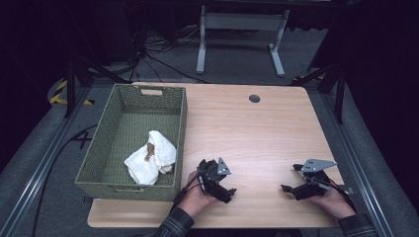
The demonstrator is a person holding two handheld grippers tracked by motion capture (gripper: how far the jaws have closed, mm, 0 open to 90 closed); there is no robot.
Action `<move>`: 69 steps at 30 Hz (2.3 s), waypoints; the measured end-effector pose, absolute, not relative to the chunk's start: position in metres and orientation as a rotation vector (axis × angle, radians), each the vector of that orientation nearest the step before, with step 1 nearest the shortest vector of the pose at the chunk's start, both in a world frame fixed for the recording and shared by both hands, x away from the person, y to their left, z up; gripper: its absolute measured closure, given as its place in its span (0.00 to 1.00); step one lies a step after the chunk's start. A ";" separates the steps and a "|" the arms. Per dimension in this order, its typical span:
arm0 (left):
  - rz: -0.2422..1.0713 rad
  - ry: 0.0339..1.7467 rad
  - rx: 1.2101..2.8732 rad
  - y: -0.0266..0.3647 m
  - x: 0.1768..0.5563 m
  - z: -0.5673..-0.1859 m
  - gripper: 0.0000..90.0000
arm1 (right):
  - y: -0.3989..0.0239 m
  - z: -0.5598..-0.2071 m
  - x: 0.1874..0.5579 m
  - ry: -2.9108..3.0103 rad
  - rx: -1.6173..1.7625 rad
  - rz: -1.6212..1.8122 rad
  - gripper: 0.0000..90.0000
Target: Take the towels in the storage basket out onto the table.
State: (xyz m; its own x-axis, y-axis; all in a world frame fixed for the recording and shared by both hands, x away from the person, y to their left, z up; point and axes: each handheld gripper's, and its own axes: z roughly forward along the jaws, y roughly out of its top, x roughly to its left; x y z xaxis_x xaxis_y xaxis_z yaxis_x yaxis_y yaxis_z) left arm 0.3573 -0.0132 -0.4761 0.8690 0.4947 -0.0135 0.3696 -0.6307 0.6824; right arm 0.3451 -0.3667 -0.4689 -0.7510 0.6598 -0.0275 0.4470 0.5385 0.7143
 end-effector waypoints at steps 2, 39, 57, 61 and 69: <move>0.225 0.618 2.323 -0.013 0.357 -0.476 0.00 | -0.367 -0.469 0.345 2.486 0.917 1.031 0.05; 0.212 0.681 2.285 0.001 0.362 -0.452 0.01 | -0.367 -0.469 0.345 2.500 0.902 1.029 0.03; 0.195 0.714 2.293 0.001 0.363 -0.443 0.02 | -0.368 -0.469 0.345 2.500 0.902 1.029 0.03; 0.191 0.715 2.287 0.002 0.365 -0.439 0.02 | -0.368 -0.469 0.345 2.501 0.897 1.029 0.03; 0.184 0.712 2.279 0.004 0.365 -0.431 0.02 | -0.368 -0.469 0.345 2.501 0.897 1.029 0.03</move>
